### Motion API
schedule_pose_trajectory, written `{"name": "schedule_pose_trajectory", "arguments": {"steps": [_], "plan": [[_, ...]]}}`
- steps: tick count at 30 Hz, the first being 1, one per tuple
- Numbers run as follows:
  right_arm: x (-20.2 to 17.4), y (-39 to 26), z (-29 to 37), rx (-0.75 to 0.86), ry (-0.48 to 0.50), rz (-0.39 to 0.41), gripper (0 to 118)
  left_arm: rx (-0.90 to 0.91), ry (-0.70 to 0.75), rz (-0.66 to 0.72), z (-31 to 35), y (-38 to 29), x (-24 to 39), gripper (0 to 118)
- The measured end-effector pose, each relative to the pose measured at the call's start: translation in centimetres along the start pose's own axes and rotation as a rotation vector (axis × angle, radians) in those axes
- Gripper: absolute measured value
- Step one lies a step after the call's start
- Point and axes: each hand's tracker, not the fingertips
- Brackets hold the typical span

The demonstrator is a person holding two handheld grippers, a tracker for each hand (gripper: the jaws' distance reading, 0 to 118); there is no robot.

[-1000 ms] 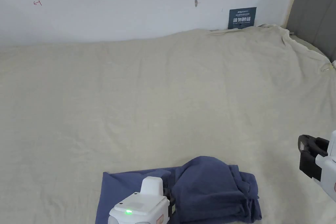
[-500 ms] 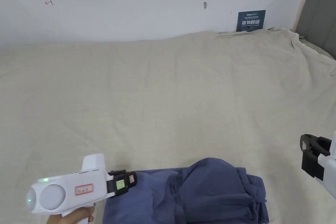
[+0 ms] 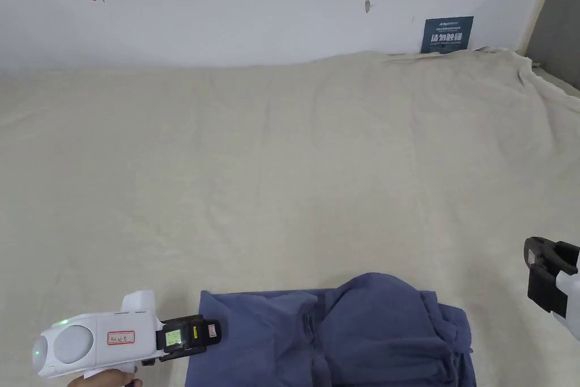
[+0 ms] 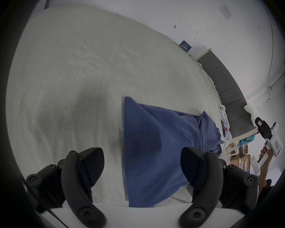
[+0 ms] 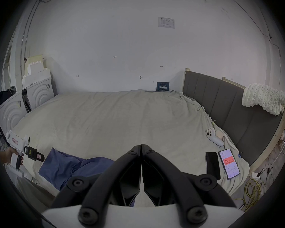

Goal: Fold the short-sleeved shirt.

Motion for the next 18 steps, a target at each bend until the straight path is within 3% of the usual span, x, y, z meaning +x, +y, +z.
{"name": "schedule_pose_trajectory", "arguments": {"steps": [6,10,12,14,18], "plan": [[0.3,-0.1,0.1,-0.004,-0.011,-0.001,0,-0.042,-0.014,-0.055,-1.8,0.2,0.3,95],[0.4,-0.2,0.0,-0.007,-0.016,-0.009,0,-0.049,-0.056,-0.083,-2.4,0.6,1.3,61],[0.4,-0.3,0.0,-0.01,-0.015,-0.01,0,-0.066,-0.045,-0.093,-3.3,0.6,2.0,55],[0.5,-0.4,0.0,-0.011,-0.015,-0.011,0,-0.067,-0.023,-0.139,-3.5,0.5,2.5,19],[0.5,-0.3,0.0,-0.011,-0.014,-0.01,0,-0.066,-0.015,-0.116,-3.2,0.5,2.5,12]]}}
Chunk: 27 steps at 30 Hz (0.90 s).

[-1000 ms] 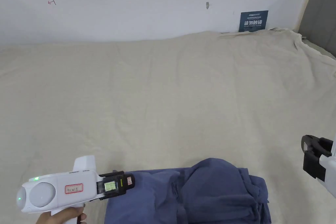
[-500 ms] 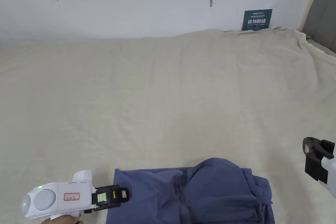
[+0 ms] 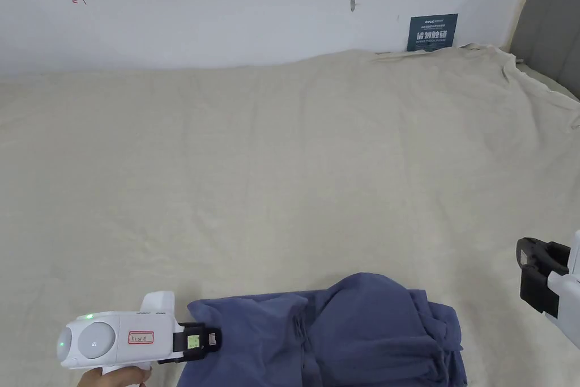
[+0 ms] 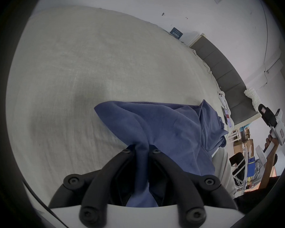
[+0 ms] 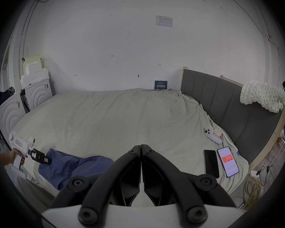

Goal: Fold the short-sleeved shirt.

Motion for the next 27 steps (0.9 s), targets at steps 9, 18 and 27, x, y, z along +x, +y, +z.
{"name": "schedule_pose_trajectory", "arguments": {"steps": [9,18,27], "plan": [[0.0,0.6,0.0,0.015,0.008,0.0,0,0.059,0.066,0.017,4.3,-0.3,0.4,7],[-0.8,0.9,0.0,0.023,0.035,0.008,0,0.108,0.249,0.091,12.8,0.1,-1.7,7],[-0.9,0.9,-0.1,0.025,0.049,0.011,0,0.085,0.159,0.027,13.4,2.9,6.6,7]]}}
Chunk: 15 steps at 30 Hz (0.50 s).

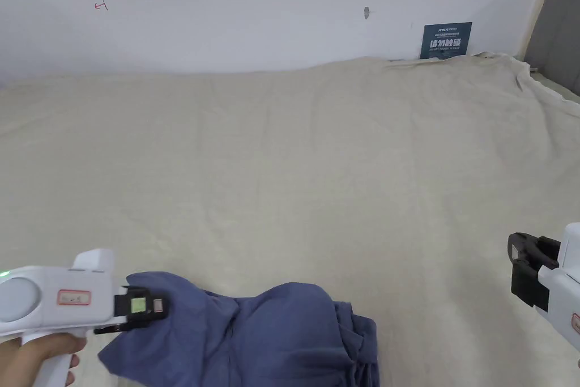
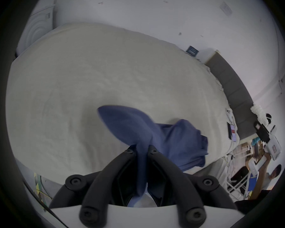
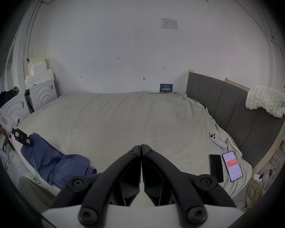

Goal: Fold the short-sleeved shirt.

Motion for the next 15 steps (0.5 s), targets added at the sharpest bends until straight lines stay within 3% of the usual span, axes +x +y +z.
{"name": "schedule_pose_trajectory", "arguments": {"steps": [5,15], "plan": [[0.1,0.1,0.4,0.011,-0.005,-0.004,0,-0.072,-0.102,-0.123,-3.9,1.1,6.3,7],[0.8,0.0,1.3,0.025,-0.009,-0.013,0,-0.215,-0.134,-0.273,-14.0,0.0,15.5,7]]}}
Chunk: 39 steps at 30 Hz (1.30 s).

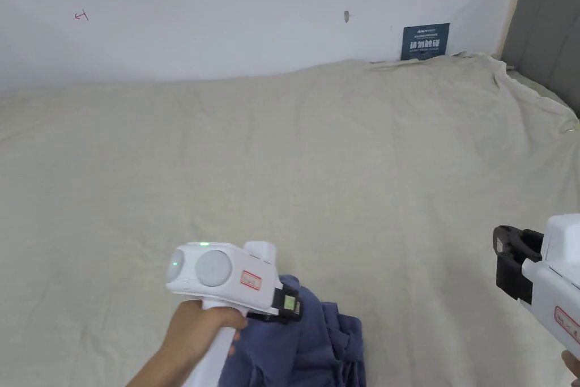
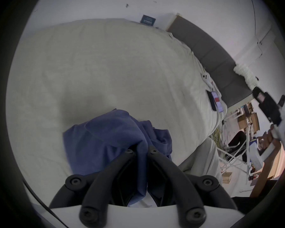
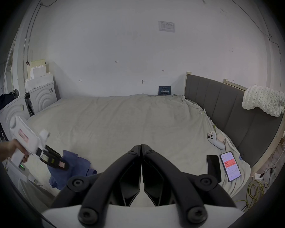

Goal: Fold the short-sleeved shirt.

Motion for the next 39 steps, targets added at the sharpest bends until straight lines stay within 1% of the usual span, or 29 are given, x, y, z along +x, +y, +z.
{"name": "schedule_pose_trajectory", "arguments": {"steps": [3,7,11,12,13,15,16,17,20,21,22,27,30,33,35,36,38,39], "plan": [[0.4,-0.2,0.2,0.0,-0.005,-0.002,0,-0.044,0.039,-0.051,-2.6,-0.1,1.6,8],[0.8,-0.6,0.3,-0.006,-0.015,-0.011,0,-0.066,0.06,-0.069,-5.1,-0.4,3.3,8],[1.0,-1.0,0.4,-0.015,-0.02,-0.014,0,-0.081,0.067,-0.035,-6.4,-0.8,3.7,11],[1.1,-1.0,0.4,-0.017,-0.021,-0.014,0,-0.081,0.073,-0.038,-6.6,-1.0,3.9,16],[1.1,-1.0,0.4,-0.019,-0.021,-0.015,0,-0.078,0.08,-0.038,-6.7,-1.1,3.9,26],[1.2,-1.1,0.4,-0.02,-0.023,-0.015,0,-0.06,0.057,-0.014,-6.2,-1.0,3.7,58],[1.2,-1.1,0.4,-0.02,-0.025,-0.016,0,-0.046,0.015,-0.001,-5.8,-1.0,3.9,78],[1.2,-1.1,0.5,-0.021,-0.025,-0.017,0,-0.031,-0.012,0.008,-5.3,-0.9,4.1,91],[1.2,-0.9,0.6,-0.017,-0.026,-0.018,0,0.027,-0.004,-0.009,-3.5,-0.6,4.7,103],[1.1,-0.8,0.6,-0.014,-0.026,-0.017,0,0.066,-0.006,-0.022,-2.6,-0.6,4.7,109],[1.1,-0.7,0.7,-0.011,-0.028,-0.014,0,0.114,-0.009,-0.034,-1.5,-0.6,4.7,111],[0.9,-0.3,0.8,0.0,-0.029,-0.01,0,0.28,0.01,-0.047,3.3,-1.5,3.1,111],[0.7,-0.1,0.9,0.005,-0.027,-0.007,0,0.365,0.06,-0.027,5.2,-2.4,1.2,111],[0.5,0.0,0.9,0.006,-0.023,-0.004,0,0.406,0.124,0.007,5.7,-3.2,-0.8,111],[0.4,0.0,0.9,0.004,-0.02,0.0,0,0.408,0.15,0.011,5.7,-3.9,-2.0,107],[0.3,0.0,0.9,0.004,-0.02,0.001,0,0.435,0.171,0.015,5.6,-4.3,-2.5,99],[0.3,0.0,0.9,0.003,-0.018,0.002,0,0.494,0.198,0.003,5.2,-5.4,-3.3,58],[0.3,0.0,0.9,0.003,-0.018,0.002,0,0.488,0.202,0.004,4.8,-5.7,-3.6,39]]}}
